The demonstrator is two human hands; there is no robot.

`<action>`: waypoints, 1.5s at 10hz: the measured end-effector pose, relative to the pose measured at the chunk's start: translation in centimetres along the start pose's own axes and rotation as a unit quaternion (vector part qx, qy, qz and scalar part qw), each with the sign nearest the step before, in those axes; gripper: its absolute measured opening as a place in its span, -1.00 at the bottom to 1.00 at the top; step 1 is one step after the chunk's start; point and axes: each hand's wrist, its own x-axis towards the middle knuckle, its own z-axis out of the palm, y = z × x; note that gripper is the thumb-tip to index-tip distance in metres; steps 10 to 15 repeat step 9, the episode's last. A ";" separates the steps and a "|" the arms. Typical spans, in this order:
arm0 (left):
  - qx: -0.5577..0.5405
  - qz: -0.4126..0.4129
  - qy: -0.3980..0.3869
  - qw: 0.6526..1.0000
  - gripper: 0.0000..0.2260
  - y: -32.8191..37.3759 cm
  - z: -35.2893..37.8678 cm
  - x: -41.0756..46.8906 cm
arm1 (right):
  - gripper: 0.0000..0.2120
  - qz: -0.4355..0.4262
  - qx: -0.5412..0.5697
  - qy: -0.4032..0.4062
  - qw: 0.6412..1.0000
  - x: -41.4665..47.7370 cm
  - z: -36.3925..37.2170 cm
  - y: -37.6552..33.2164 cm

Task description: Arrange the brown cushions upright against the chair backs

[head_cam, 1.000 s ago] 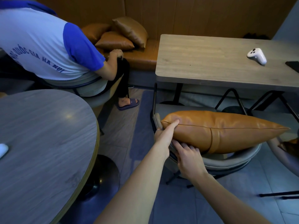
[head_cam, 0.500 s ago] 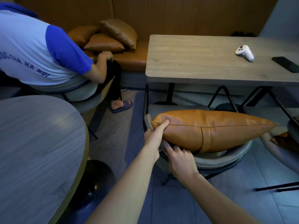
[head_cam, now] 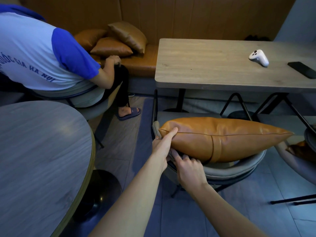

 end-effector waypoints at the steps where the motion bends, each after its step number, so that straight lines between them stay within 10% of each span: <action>1: -0.003 0.006 -0.004 1.000 -0.39 -0.1 -0.2 0.1 | -0.27 -0.002 -0.003 0.005 1.000 0.0 0.2 -0.1; 3: 0.039 0.025 -0.016 0.999 -0.26 -1.4 -0.7 0.0 | -0.41 -0.007 0.036 -0.021 0.999 -0.2 -0.3 0.0; 5: 0.255 0.154 0.020 0.954 -0.58 -2.0 -2.5 -1.9 | -0.57 0.063 0.206 -0.217 0.952 1.4 -3.8 0.8; 9: 0.652 0.325 0.095 0.678 -0.59 11.5 5.0 -13.2 | -0.54 0.146 0.320 -0.207 0.913 3.3 -21.8 10.1; 15: 0.652 0.325 0.095 0.678 -0.59 11.5 5.0 -13.2 | -0.54 0.146 0.320 -0.207 0.913 3.3 -21.8 10.1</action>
